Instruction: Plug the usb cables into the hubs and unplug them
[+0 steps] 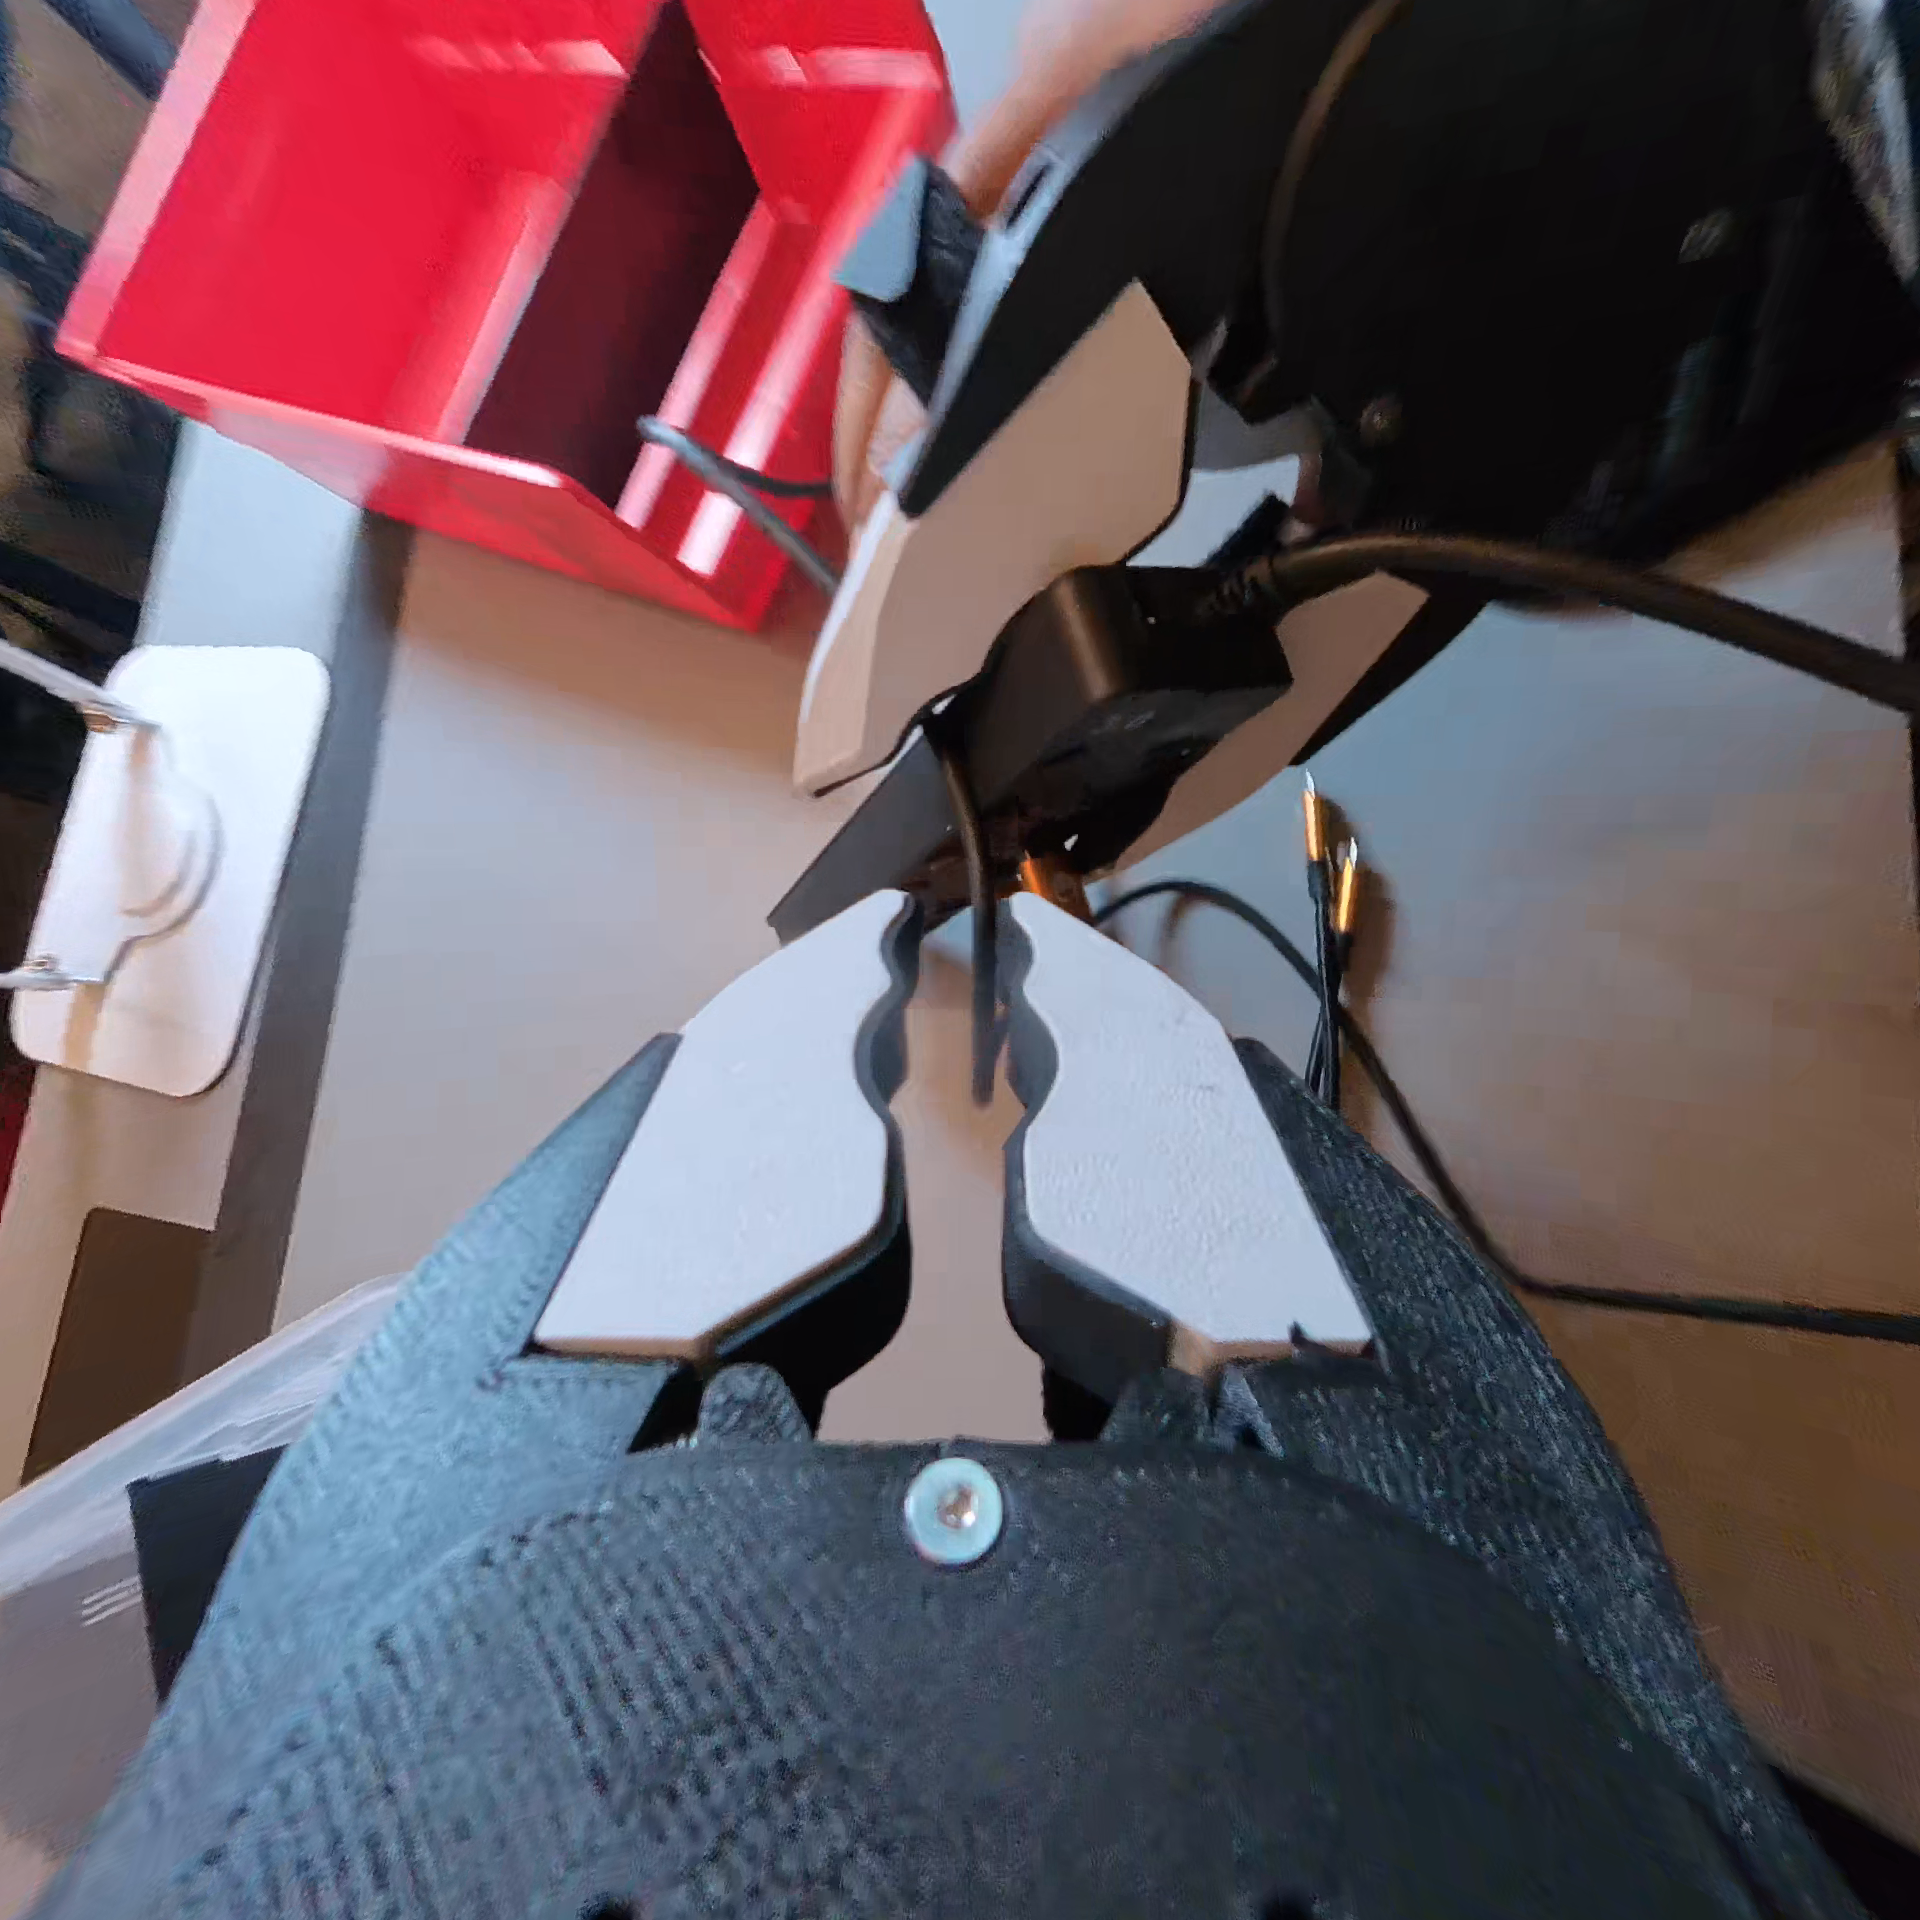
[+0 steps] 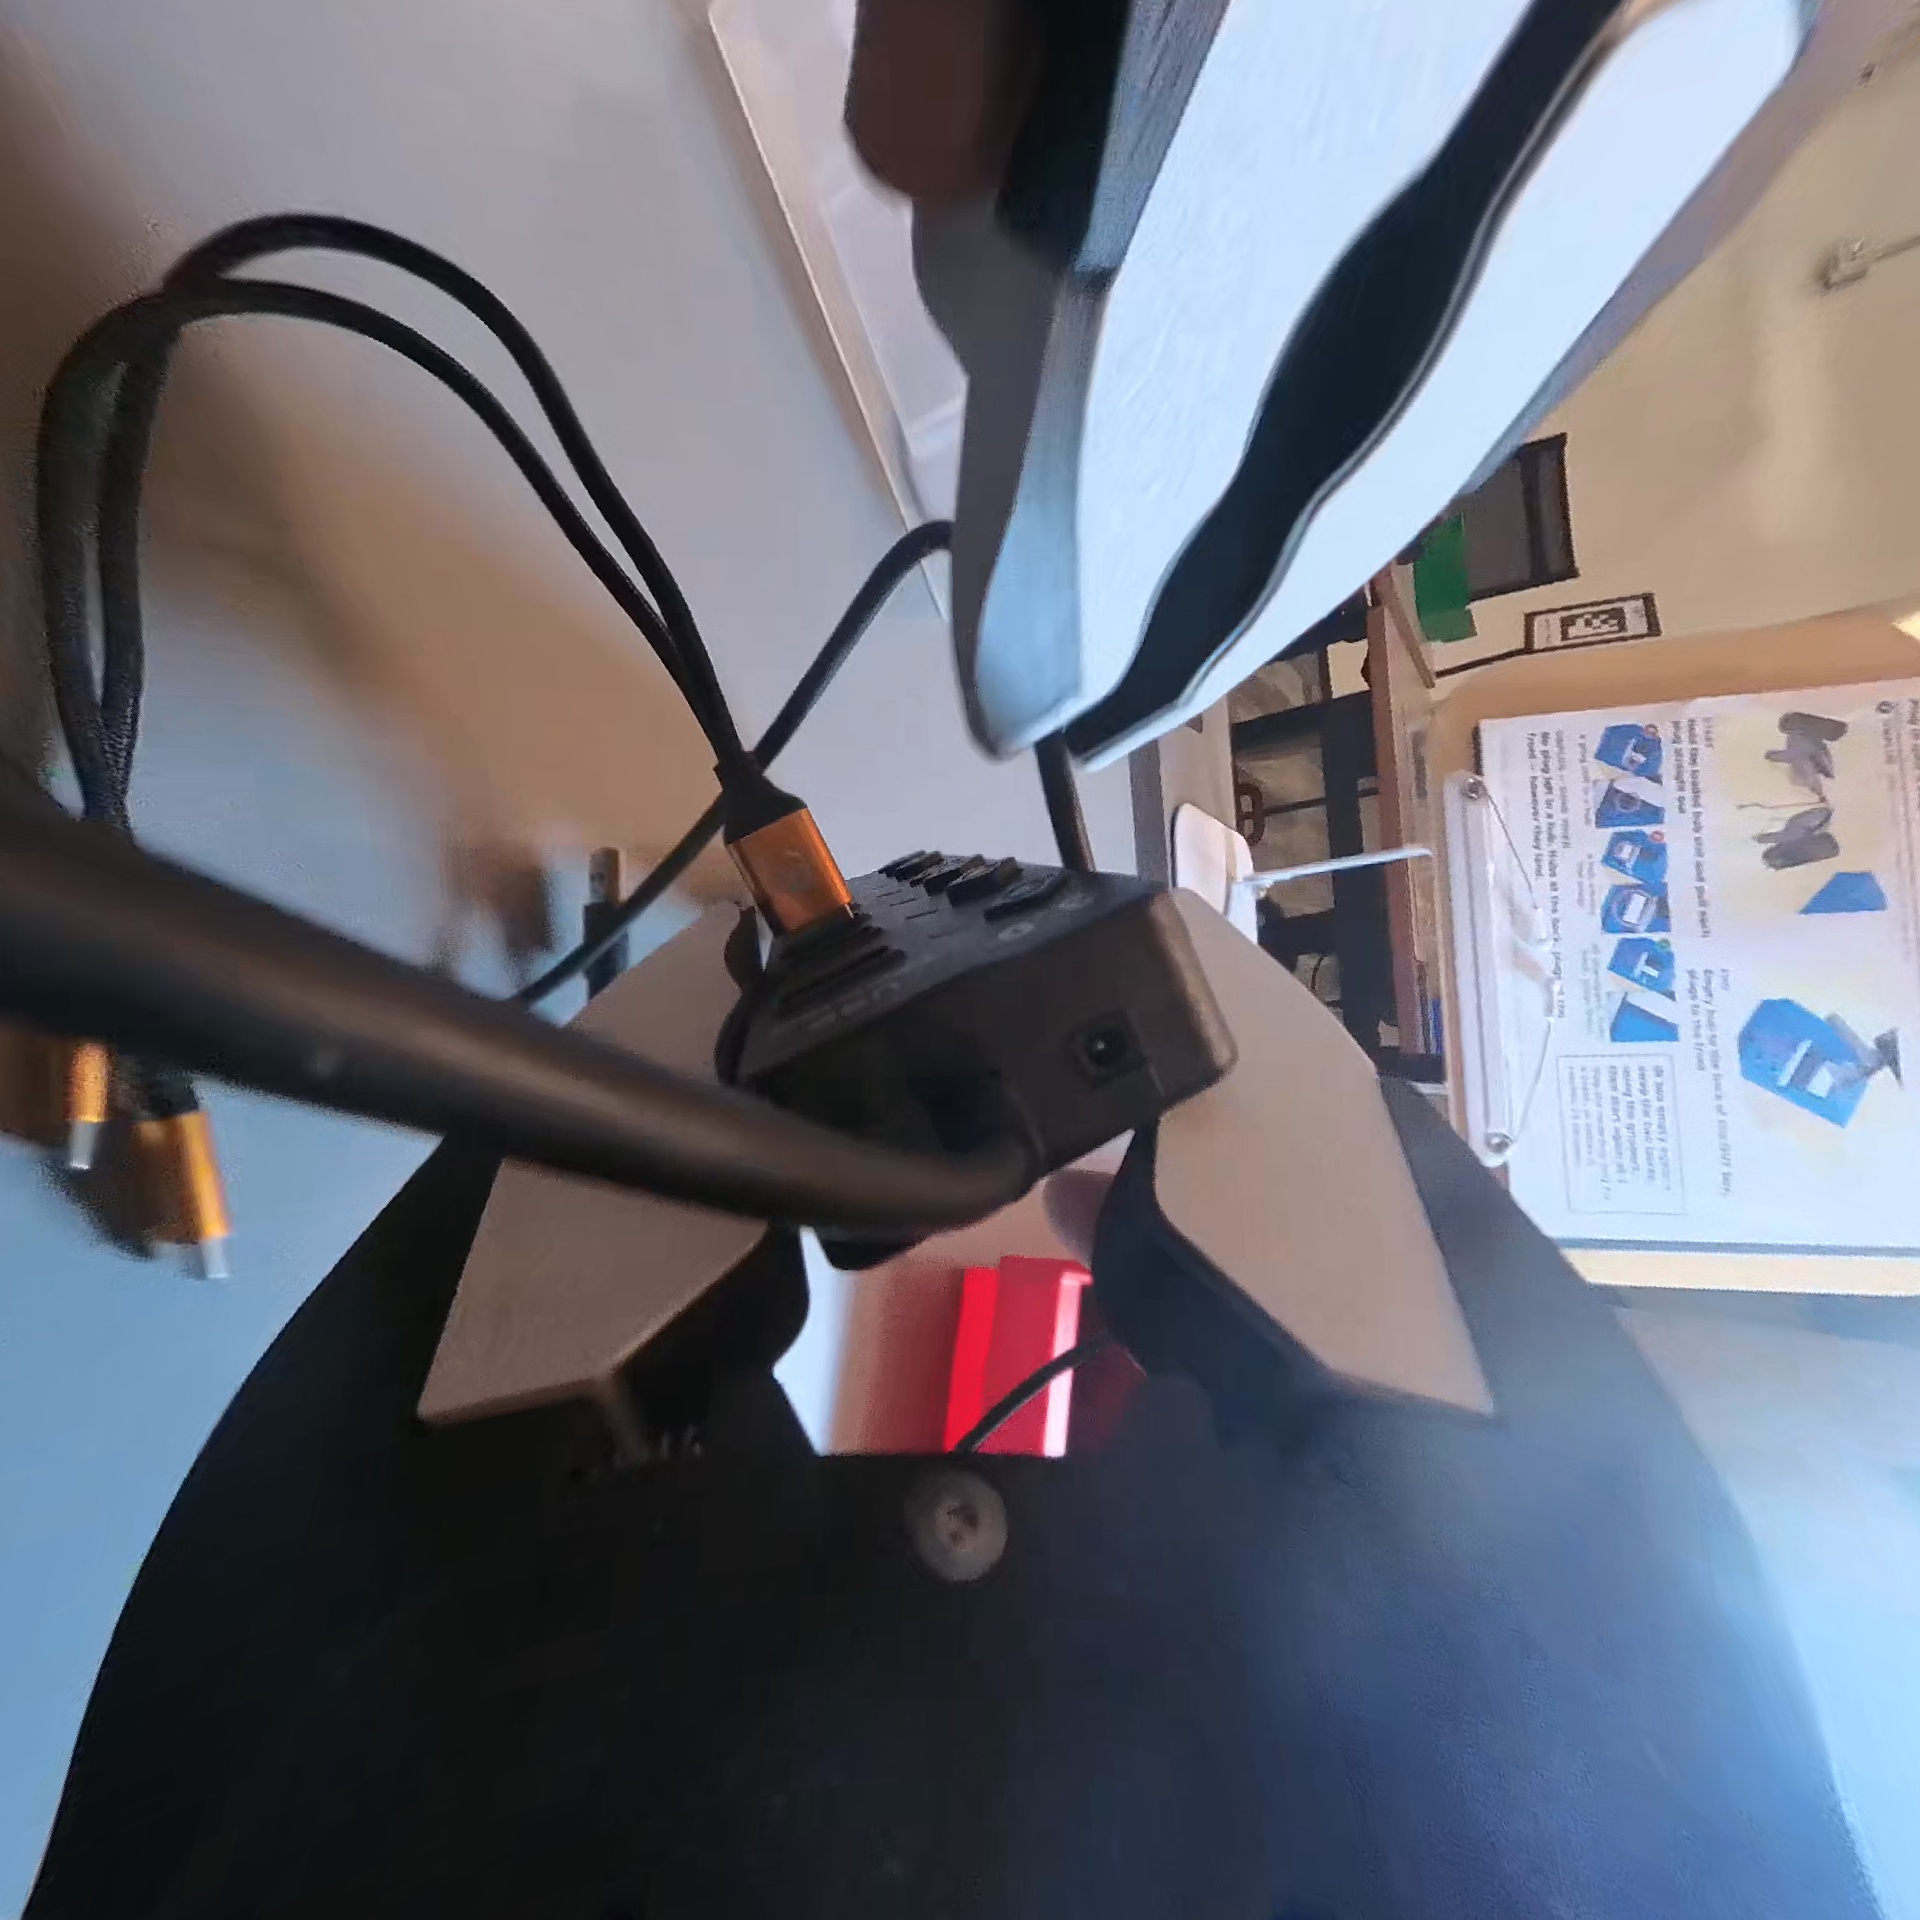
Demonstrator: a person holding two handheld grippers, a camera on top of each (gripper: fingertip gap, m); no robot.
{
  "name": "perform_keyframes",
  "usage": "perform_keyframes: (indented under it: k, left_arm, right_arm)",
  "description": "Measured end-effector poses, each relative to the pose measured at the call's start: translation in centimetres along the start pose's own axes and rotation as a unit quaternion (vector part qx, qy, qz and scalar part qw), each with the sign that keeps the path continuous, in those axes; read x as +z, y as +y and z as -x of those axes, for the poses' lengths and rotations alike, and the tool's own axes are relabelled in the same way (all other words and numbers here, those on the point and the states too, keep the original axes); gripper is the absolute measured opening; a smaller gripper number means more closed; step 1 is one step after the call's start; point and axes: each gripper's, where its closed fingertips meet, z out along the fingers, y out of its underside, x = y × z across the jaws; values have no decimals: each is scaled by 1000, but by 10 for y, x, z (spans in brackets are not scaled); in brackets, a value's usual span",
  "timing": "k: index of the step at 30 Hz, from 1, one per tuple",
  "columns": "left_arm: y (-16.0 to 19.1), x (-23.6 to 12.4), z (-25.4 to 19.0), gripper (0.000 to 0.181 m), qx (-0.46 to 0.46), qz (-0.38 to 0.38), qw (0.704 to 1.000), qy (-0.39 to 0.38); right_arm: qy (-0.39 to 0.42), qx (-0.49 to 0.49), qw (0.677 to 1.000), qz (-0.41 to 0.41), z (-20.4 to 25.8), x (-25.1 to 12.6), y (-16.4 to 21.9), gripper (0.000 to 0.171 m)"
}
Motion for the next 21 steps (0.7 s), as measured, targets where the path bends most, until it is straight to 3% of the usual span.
perform_keyframes:
  k: [4,8,12,15,21]
  left_arm:
    - [-28,-66,39,30,-97,-174,977,-71]
    - [-3,-108,70,33,-189,-288,929,-139]
    - [37,-76,58,31,-263,-295,913,-98]
    - [62,-37,44,31,-291,-252,921,-69]
    - [71,-13,32,32,-260,-201,942,-67]
  right_arm:
    - [29,33,999,-5,-56,-35,6,69]
    - [71,55,996,12,-147,-86,18,69]
    - [116,74,989,60,-246,-123,40,69]
    - [166,88,976,106,-312,-140,67,69]
    - [220,157,953,134,-381,-156,116,69]
